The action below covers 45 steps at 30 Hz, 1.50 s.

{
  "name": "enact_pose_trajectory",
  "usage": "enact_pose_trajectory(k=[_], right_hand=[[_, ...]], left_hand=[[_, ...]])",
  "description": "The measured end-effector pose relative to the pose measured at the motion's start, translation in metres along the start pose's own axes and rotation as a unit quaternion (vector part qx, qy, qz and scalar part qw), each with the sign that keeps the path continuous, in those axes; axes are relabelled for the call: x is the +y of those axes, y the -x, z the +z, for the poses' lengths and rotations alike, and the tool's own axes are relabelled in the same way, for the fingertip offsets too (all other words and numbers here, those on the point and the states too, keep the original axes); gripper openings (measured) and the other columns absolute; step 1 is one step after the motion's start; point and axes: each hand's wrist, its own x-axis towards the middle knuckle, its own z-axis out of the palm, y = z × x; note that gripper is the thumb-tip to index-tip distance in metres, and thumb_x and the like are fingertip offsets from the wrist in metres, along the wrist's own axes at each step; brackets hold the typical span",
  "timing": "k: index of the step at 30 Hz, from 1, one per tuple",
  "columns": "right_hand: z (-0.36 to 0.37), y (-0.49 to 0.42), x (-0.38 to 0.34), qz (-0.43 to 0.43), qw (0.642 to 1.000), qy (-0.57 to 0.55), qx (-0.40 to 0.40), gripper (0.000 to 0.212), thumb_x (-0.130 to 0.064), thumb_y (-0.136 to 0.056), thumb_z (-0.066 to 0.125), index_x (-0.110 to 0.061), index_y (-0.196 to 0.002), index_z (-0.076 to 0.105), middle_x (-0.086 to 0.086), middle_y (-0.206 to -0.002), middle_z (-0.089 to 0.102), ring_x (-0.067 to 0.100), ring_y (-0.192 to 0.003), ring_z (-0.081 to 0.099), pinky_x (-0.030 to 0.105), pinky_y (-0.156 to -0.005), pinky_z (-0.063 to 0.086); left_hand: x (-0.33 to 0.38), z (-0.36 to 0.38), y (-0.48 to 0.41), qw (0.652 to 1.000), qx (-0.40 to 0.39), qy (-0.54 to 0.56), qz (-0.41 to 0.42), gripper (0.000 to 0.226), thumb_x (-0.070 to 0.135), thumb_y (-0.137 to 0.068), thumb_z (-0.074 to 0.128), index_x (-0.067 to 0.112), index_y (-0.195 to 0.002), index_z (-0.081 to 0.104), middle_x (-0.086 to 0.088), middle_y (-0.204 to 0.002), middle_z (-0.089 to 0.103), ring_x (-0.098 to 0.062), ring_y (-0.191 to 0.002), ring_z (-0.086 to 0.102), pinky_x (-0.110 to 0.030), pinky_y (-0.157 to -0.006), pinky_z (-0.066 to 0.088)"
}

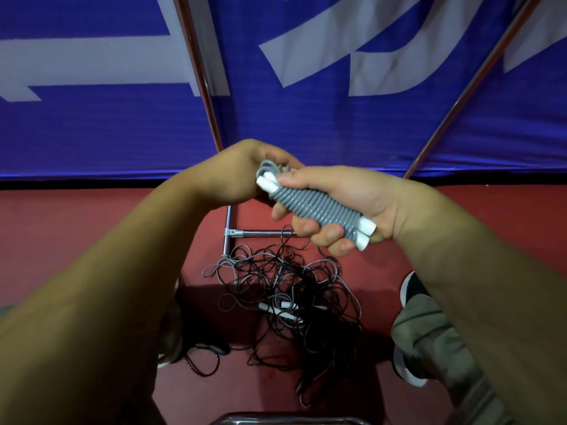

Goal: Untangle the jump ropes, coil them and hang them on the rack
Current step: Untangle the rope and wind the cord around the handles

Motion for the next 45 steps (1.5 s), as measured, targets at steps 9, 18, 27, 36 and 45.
enact_pose_trajectory(k=[9,18,27,36,45], right_hand=[[-0.002,0.001,0.005,0.040,0.995,0.085,-0.033,0.033,-0.049,-0.104,0.058,-0.035,-0.091,0.084,0.010,-0.100,0.062,0.029,-0.088,0.054,0.044,-0.083,0.053],[-0.010,-0.024,0.014,0.059,0.984,0.125,0.114,0.057,-0.058,-0.097,0.069,-0.012,-0.130,0.065,0.005,-0.074,0.066,0.015,-0.052,0.060,0.025,-0.045,0.049],[-0.014,-0.037,0.007,-0.113,0.956,-0.108,0.248,0.016,-0.022,-0.105,0.067,-0.012,-0.113,0.056,0.009,-0.087,0.064,0.021,-0.051,0.057,0.038,-0.053,0.055],[-0.020,-0.034,-0.002,-0.161,0.929,-0.186,0.277,0.042,-0.064,-0.099,0.063,-0.022,-0.106,0.060,0.005,-0.082,0.059,0.022,-0.054,0.051,0.039,-0.059,0.051],[-0.024,-0.041,0.005,-0.244,0.860,-0.001,0.449,0.034,-0.055,-0.108,0.052,-0.022,-0.107,0.057,0.000,-0.083,0.066,0.016,-0.056,0.060,0.028,-0.047,0.052]], left_hand=[[0.014,-0.008,-0.002,0.994,-0.003,0.106,0.027,0.019,0.004,-0.082,0.084,0.008,-0.100,0.082,-0.006,-0.107,0.081,-0.022,-0.108,0.075,-0.035,-0.100,0.058],[0.030,-0.012,-0.003,0.987,0.078,-0.110,0.085,0.025,0.003,-0.083,0.081,0.027,-0.089,0.084,0.009,-0.095,0.076,-0.009,-0.092,0.072,-0.029,-0.088,0.056],[0.015,-0.016,-0.001,0.966,0.126,-0.224,-0.006,0.026,0.015,-0.084,0.087,0.027,-0.099,0.070,0.013,-0.087,0.068,0.002,-0.080,0.063,-0.020,-0.070,0.051],[0.017,-0.002,-0.005,0.977,0.167,-0.124,-0.042,0.025,0.018,-0.085,0.087,0.020,-0.101,0.067,0.007,-0.084,0.068,-0.002,-0.071,0.063,-0.010,-0.061,0.047],[0.048,0.009,-0.001,0.770,-0.011,0.566,-0.295,0.021,0.003,-0.102,0.046,-0.003,-0.111,0.064,-0.013,-0.083,0.071,-0.015,-0.067,0.071,-0.020,-0.058,0.060]])
